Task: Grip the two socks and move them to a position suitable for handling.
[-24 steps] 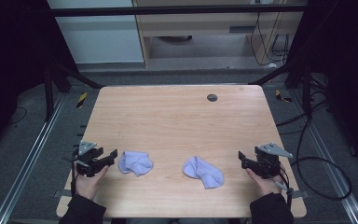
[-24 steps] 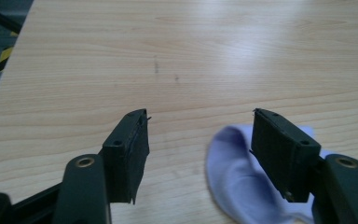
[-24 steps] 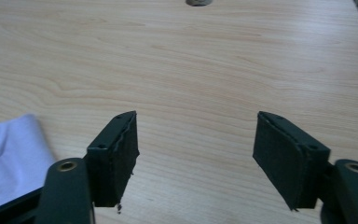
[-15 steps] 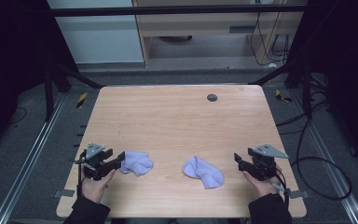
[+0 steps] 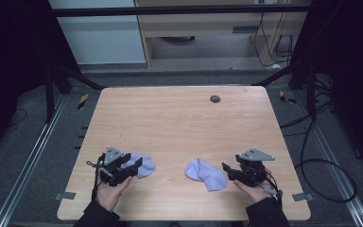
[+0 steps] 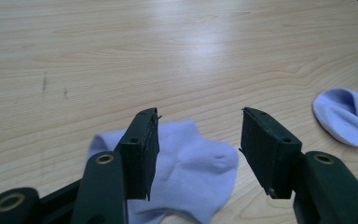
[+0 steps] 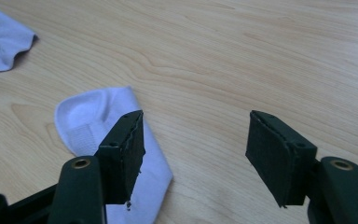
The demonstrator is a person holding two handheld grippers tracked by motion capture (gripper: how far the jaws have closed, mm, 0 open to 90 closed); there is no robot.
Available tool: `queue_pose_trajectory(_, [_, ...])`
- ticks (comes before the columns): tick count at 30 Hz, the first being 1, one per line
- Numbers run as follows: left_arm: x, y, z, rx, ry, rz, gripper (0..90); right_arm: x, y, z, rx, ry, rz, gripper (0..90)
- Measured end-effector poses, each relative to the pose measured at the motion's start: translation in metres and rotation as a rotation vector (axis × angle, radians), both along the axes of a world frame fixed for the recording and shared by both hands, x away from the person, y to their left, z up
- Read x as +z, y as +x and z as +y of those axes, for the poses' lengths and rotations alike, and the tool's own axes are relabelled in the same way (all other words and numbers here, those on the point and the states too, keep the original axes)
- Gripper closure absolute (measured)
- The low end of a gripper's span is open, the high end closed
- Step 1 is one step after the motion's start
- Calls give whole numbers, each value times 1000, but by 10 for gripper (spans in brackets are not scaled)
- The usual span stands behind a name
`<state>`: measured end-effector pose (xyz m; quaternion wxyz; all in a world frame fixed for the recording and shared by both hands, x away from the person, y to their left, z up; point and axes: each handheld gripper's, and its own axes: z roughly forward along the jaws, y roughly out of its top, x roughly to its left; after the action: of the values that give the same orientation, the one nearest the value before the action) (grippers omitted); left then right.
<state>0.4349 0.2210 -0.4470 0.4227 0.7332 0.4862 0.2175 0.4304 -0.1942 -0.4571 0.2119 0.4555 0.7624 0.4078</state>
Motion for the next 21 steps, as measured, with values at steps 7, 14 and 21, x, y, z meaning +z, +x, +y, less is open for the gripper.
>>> queue_pose_trajectory(7, [2,3,-26,-48,7,0,469,1,-5,10,44,-25,3,375])
queue_pose_trajectory(14, [2,4,-47,-87,23,-5,469,-1,-10,11,65,-39,9,408])
queue_pose_trajectory(21, [-2,7,-71,-115,27,4,468,-3,-17,14,100,-50,31,476])
